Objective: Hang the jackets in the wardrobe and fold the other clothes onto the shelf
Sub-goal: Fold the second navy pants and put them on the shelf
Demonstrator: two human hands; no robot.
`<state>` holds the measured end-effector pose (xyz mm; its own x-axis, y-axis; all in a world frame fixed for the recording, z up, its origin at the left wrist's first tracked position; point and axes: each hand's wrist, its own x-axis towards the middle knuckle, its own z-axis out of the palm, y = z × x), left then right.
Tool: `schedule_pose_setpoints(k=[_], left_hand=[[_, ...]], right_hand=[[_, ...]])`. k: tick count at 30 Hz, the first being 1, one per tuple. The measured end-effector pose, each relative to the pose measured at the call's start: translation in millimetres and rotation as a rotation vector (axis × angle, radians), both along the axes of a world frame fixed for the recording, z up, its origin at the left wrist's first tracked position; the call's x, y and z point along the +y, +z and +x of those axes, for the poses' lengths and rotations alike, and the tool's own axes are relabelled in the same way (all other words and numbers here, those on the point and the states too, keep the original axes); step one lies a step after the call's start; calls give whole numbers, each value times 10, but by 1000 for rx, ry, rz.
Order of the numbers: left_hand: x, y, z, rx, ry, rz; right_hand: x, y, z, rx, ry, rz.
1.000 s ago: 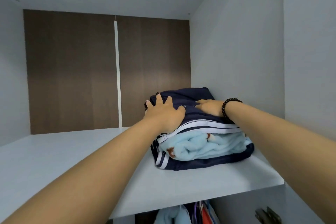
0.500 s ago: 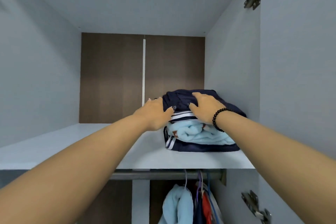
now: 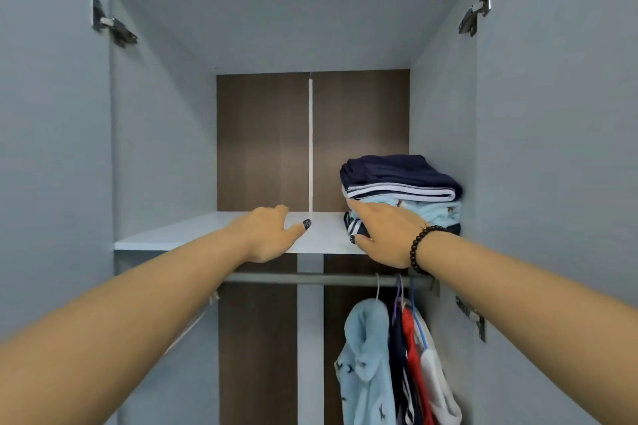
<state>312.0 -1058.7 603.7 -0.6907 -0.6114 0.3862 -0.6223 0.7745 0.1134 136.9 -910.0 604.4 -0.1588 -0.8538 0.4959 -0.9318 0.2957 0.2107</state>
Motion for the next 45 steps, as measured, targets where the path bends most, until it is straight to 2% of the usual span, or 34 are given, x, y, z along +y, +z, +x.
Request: schedule_pose_setpoints(k=[9,17,27,34,45], left_hand=[[811,-545,1361,-65,-44,79],[1487,-987,2659,-188,20,131],[2328,-1392,3952,-119,228,273],[3119,-2033,4859,-108,419,466],[4115,-2790,6453,112,722,652]], right_hand=[[709,-544,1297,-347,43,46],[1148,-1006,2326,-431,170,114],[1490,-1318,3346,-535,415,230],[1733,-1807,4260,-625,651,460],[2017,-2575,5885,-632,939,824]])
